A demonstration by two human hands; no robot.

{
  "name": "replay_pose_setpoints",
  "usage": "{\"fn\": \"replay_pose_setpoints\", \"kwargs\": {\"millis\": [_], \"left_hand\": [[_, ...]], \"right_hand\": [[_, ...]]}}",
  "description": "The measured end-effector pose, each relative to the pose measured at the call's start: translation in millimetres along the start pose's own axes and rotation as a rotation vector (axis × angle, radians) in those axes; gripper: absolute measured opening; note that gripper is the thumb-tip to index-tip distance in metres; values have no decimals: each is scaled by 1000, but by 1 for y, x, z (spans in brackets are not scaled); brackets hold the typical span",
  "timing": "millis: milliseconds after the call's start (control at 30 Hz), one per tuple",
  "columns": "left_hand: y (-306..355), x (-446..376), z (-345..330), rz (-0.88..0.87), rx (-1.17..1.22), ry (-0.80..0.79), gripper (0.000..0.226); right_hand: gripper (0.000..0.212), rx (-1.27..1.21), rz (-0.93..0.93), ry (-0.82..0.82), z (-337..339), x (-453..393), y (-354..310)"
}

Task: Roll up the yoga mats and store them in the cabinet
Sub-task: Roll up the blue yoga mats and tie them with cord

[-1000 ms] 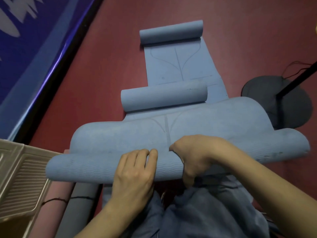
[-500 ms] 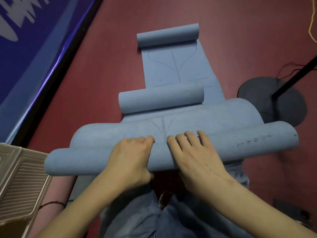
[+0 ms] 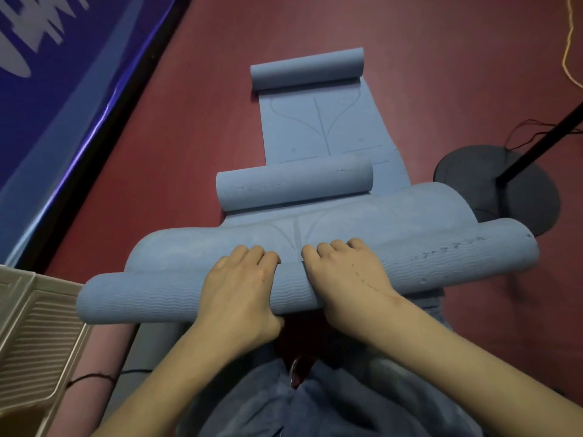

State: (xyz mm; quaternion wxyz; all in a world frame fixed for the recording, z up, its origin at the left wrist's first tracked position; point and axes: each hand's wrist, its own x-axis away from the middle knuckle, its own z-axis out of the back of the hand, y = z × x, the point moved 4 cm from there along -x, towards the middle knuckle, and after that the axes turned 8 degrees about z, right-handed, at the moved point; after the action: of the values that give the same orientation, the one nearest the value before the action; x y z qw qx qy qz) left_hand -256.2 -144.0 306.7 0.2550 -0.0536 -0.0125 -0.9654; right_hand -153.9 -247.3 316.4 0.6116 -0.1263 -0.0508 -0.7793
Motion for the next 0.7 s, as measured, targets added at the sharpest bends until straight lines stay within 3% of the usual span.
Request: {"fn": "replay_pose_setpoints", "kwargs": {"millis": [100, 267, 500, 700], "left_hand": [[-4, -1, 0, -5, 37, 46, 69], [-9, -4, 5, -15, 52, 51, 80], [-1, -5, 11, -68, 60, 101, 61], [-3, -7, -3, -78, -55, 58, 108]], "right_hand": [[43, -4, 41, -62, 9, -4, 6], [43, -73, 89, -113, 15, -13, 10], [53, -162, 80, -295, 26, -25, 26], [55, -167, 91, -335, 23, -27, 25]]}}
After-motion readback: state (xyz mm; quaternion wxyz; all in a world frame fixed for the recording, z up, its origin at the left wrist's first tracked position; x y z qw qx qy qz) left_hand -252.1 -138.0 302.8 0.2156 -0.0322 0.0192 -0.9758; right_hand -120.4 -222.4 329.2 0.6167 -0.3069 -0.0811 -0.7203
